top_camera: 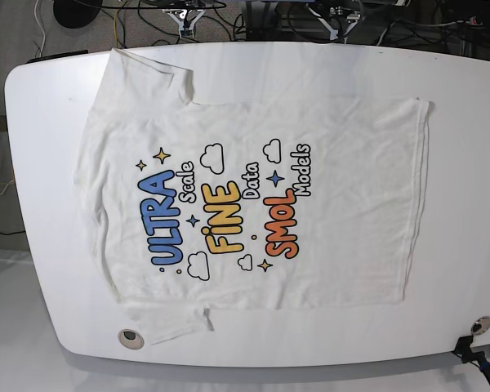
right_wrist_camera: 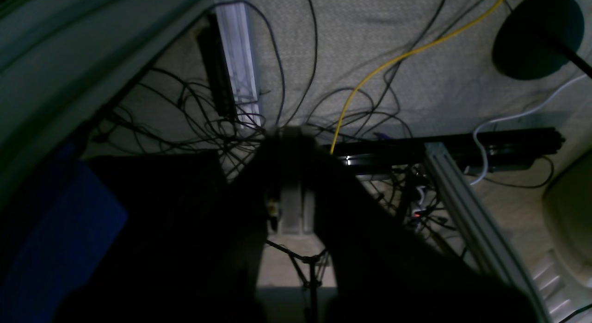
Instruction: Fold the T-shirt properly
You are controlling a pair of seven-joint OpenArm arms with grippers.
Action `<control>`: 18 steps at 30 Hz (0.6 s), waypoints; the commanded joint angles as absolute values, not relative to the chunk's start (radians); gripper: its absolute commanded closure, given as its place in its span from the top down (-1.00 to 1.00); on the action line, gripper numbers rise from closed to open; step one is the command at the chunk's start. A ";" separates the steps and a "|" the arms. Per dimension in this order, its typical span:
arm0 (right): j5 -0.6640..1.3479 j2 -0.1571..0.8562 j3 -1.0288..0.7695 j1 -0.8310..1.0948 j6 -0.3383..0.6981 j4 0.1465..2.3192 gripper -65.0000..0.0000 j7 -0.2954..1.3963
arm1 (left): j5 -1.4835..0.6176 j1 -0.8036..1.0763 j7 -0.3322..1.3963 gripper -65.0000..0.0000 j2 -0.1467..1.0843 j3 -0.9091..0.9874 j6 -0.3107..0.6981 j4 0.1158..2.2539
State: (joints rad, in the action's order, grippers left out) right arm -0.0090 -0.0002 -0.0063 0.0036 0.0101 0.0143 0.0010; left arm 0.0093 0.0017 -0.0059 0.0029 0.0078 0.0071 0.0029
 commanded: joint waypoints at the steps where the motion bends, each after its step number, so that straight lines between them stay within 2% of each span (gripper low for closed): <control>1: -0.015 0.004 -0.003 0.001 0.016 0.006 -1.00 -0.013 | 0.008 -0.001 -0.035 -0.97 0.005 0.010 0.011 0.016; 18: -0.026 0.013 -0.004 0.003 0.014 0.006 -1.00 -0.021 | 0.019 0.006 -0.037 -1.00 0.007 0.011 0.011 0.009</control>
State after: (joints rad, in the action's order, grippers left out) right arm -0.0216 0.0090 -0.0048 0.0010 0.0143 0.0090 -0.0216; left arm 0.0177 0.0051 -0.0391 0.0059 0.0120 0.0113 0.0093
